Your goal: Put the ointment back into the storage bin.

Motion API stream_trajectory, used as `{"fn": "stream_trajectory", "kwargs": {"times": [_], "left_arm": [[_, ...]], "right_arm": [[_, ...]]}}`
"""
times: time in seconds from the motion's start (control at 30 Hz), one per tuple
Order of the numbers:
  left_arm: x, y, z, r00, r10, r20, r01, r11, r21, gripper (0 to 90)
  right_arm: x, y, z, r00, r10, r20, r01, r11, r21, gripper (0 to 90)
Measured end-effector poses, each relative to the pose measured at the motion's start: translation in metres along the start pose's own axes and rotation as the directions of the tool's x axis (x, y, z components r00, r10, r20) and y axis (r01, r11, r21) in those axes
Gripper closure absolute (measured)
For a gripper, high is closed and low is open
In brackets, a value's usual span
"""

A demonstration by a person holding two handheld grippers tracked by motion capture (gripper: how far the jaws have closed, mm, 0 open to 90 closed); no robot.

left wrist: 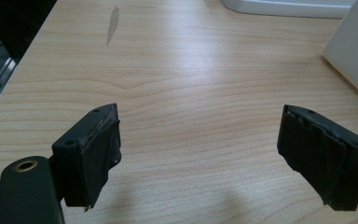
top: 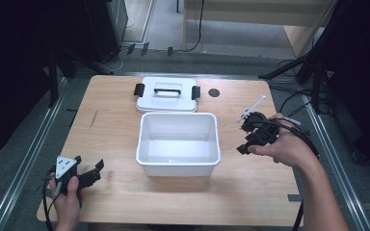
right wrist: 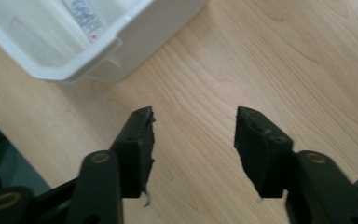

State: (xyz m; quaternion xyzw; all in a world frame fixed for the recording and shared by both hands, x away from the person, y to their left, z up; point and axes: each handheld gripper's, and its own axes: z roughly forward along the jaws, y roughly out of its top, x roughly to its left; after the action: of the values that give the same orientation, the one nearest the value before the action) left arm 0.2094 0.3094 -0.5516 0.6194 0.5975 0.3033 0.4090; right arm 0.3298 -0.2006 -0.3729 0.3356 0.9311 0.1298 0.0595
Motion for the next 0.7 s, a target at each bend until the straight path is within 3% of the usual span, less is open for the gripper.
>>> {"fn": "stream_trajectory", "kwargs": {"times": [0.17,0.27,0.3,0.37,0.53,0.7], "left_arm": [[0.000,0.000,0.000,1.0000,0.001,-0.001,-0.001,1.0000,0.003,14.0],[0.000,0.000,0.000,1.0000,0.002,-0.003,-0.002,1.0000,0.003,14.0],[0.000,0.000,0.000,1.0000,0.003,-0.003,-0.003,1.0000,0.003,14.0],[0.000,0.000,0.000,1.0000,0.002,-0.003,-0.002,1.0000,0.002,14.0],[0.000,0.000,0.000,1.0000,0.003,-0.004,-0.003,1.0000,0.002,14.0],[0.000,0.000,0.000,1.0000,0.002,-0.004,-0.002,1.0000,0.001,14.0]], "right_arm": [[-0.010,-0.020,0.009,0.9955,0.079,0.053,-0.076,0.996,-0.047,22.9],[-0.016,-0.033,0.015,0.9866,0.137,0.089,-0.129,0.988,-0.089,6.5],[-0.018,-0.038,0.017,0.9779,0.180,0.107,-0.167,0.979,-0.117,0.3],[-0.022,-0.047,0.019,0.9618,0.247,0.117,-0.227,0.960,-0.165,0.0],[-0.026,-0.070,0.031,0.9404,0.306,0.150,-0.258,0.927,-0.271,0.0],[-0.030,-0.093,0.044,0.9097,0.386,0.154,-0.308,0.875,-0.373,0.0]]}}
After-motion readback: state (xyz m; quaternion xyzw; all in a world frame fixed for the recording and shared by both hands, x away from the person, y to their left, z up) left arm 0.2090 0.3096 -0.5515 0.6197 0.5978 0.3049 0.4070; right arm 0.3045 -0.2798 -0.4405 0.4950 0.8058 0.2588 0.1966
